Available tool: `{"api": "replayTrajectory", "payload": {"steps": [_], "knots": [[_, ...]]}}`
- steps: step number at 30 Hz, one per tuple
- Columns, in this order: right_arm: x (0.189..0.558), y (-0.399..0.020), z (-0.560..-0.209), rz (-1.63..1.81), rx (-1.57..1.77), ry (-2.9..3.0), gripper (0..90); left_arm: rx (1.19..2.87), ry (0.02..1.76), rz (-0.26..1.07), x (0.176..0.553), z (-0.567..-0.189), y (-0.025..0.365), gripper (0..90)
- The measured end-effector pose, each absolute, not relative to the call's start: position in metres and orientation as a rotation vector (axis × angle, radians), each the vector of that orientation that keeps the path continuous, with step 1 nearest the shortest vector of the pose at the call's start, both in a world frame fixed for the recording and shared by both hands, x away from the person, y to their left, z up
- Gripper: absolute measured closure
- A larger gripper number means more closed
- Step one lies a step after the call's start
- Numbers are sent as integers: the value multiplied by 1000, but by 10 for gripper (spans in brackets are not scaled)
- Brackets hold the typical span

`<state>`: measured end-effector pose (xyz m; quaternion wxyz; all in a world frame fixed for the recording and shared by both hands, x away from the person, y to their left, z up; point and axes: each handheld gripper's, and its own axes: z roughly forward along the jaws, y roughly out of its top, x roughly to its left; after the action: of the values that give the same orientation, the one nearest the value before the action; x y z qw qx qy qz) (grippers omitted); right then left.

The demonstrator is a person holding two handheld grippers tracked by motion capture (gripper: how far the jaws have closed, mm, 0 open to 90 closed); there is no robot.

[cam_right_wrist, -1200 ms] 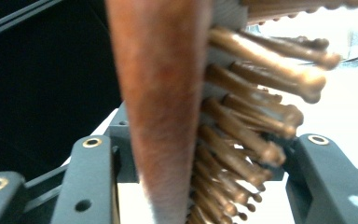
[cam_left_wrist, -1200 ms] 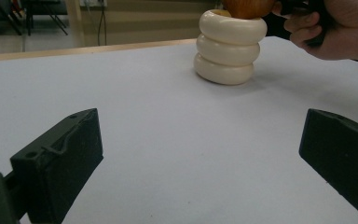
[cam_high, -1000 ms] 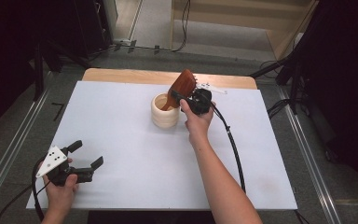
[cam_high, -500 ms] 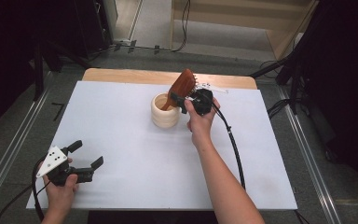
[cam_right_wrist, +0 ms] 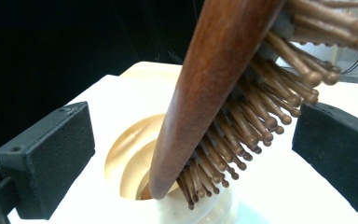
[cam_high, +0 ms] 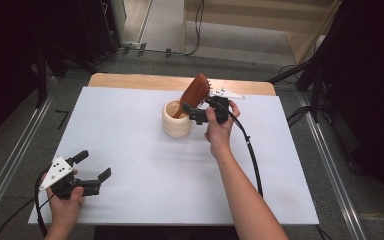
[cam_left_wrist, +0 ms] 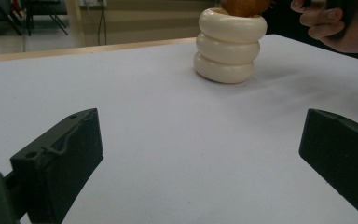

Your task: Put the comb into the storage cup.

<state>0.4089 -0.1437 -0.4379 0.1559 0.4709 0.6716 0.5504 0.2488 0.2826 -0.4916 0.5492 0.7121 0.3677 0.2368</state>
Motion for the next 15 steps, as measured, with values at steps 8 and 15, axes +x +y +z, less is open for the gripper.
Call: {"api": "replayTrajectory", "payload": {"steps": [8, 15], "knots": [[402, -147, -433, 1566, 1316, 1929, 0, 1688, 870, 562, 249, -492, 283, 0], [394, -153, -430, 1544, 1285, 1940, 0, 1690, 867, 562, 249, -492, 282, 0]]}}
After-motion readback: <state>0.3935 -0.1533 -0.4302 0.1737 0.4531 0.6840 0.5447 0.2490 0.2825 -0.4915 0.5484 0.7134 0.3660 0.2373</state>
